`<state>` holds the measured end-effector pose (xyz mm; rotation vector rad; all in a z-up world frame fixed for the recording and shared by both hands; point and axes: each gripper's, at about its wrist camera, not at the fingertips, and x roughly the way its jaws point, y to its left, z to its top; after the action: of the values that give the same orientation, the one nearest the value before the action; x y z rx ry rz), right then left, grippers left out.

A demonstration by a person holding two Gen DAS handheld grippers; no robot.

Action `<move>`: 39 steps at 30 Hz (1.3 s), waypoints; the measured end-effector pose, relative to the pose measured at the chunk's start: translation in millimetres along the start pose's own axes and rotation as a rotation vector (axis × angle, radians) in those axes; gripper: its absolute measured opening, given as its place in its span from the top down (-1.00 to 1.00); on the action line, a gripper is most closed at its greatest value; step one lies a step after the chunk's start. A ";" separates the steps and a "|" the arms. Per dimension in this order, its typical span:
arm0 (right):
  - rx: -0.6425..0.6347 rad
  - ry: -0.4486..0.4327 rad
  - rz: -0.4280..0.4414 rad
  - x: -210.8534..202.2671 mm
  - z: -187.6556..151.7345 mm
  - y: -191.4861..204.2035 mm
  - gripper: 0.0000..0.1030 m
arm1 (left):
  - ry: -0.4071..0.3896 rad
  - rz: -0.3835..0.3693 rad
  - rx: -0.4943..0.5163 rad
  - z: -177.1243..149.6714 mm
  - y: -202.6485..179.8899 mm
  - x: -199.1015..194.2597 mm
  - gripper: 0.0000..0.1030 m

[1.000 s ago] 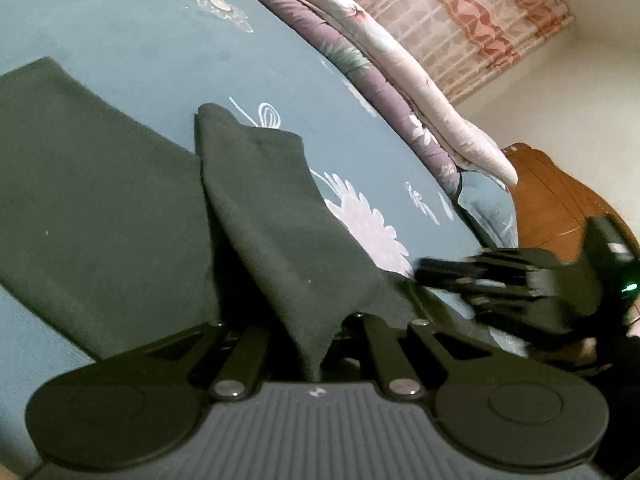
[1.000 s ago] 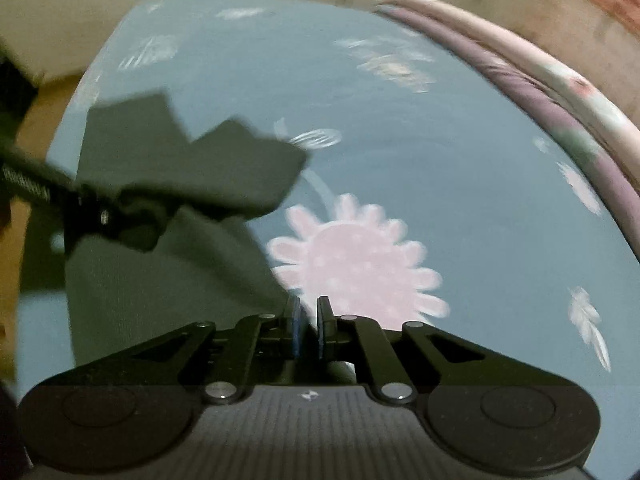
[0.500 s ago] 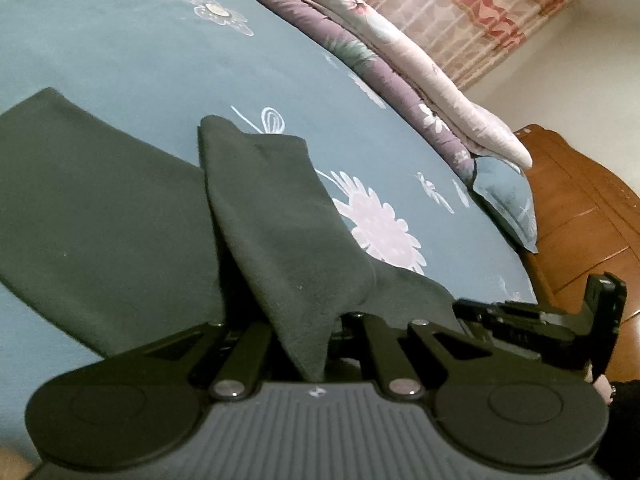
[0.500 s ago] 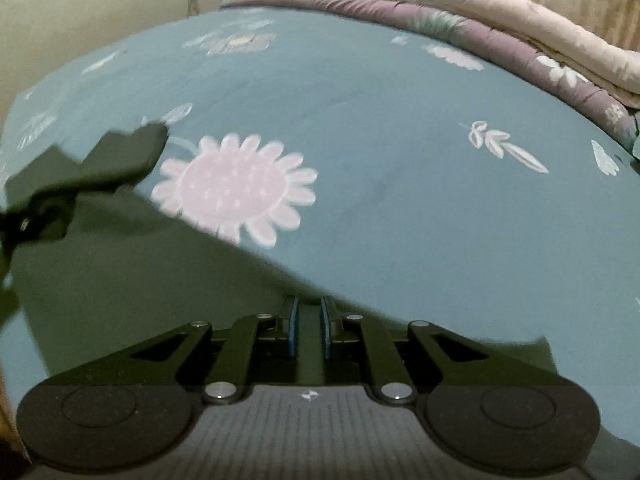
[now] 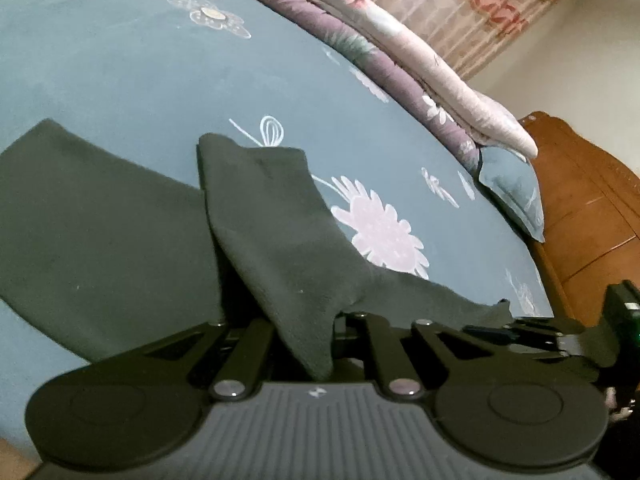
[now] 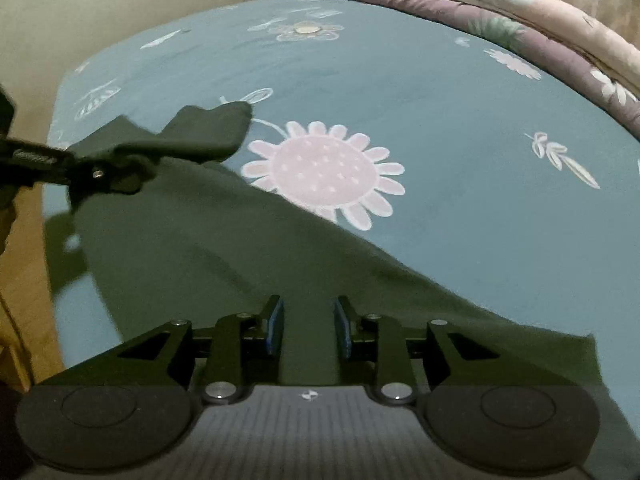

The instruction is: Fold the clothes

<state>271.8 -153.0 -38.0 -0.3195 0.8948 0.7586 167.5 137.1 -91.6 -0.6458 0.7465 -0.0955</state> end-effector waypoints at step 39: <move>0.394 -0.185 -0.121 -52.7 -58.5 -113.3 -0.11 | -0.073 0.241 0.009 26.4 -35.6 -55.8 0.35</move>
<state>297.5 -288.6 -37.3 0.0452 0.8207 0.4773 148.6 139.0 -22.9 -0.5441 0.7474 0.1452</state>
